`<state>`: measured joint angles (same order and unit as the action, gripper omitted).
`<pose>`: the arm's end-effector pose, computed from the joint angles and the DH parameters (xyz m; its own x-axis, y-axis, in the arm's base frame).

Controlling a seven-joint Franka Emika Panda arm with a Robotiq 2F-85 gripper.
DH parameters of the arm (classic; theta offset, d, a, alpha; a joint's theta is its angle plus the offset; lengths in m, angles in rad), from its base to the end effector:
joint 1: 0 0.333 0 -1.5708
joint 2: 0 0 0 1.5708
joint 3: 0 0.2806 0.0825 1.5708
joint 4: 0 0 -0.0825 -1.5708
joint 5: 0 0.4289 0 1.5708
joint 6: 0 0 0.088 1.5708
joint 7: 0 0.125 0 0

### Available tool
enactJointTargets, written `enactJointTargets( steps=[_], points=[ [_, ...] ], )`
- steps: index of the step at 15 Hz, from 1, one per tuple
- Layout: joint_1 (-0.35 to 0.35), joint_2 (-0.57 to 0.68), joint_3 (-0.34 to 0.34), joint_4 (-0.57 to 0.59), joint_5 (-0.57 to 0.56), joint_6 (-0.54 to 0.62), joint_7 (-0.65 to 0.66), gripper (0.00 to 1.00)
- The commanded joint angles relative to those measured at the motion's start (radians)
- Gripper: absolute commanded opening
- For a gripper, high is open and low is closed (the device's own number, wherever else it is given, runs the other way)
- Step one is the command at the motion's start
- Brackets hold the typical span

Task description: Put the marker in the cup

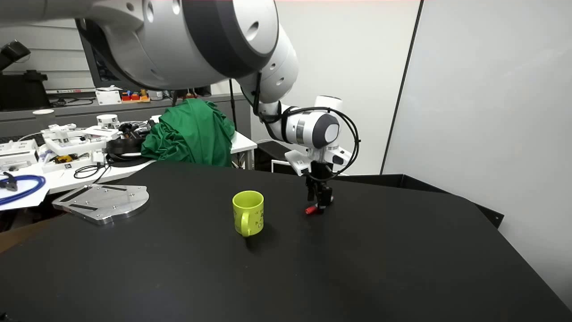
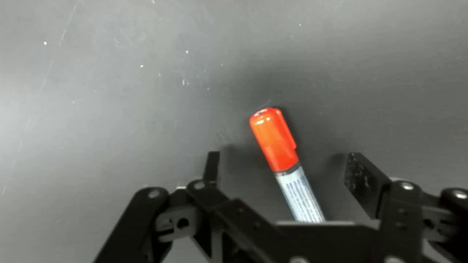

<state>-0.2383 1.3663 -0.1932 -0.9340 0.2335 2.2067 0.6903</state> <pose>0.6994 -0.2619 -0.0394 0.4312 -0.9009 -0.0489 -0.8993 -0.4335 0.0571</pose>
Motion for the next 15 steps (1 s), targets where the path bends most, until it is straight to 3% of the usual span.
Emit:
enactJointTargets(
  steps=[1,7,9,15],
  points=[
    [-0.02,0.07,0.009,0.106,-0.013,0.0,0.022,0.57],
    [-0.01,0.064,0.005,0.136,0.01,-0.008,0.047,0.15],
    [-0.019,0.033,0.014,0.138,0.036,-0.063,0.09,0.02],
    [-0.026,-0.128,0.026,0.134,0.102,-0.273,0.178,0.05]
  ],
)
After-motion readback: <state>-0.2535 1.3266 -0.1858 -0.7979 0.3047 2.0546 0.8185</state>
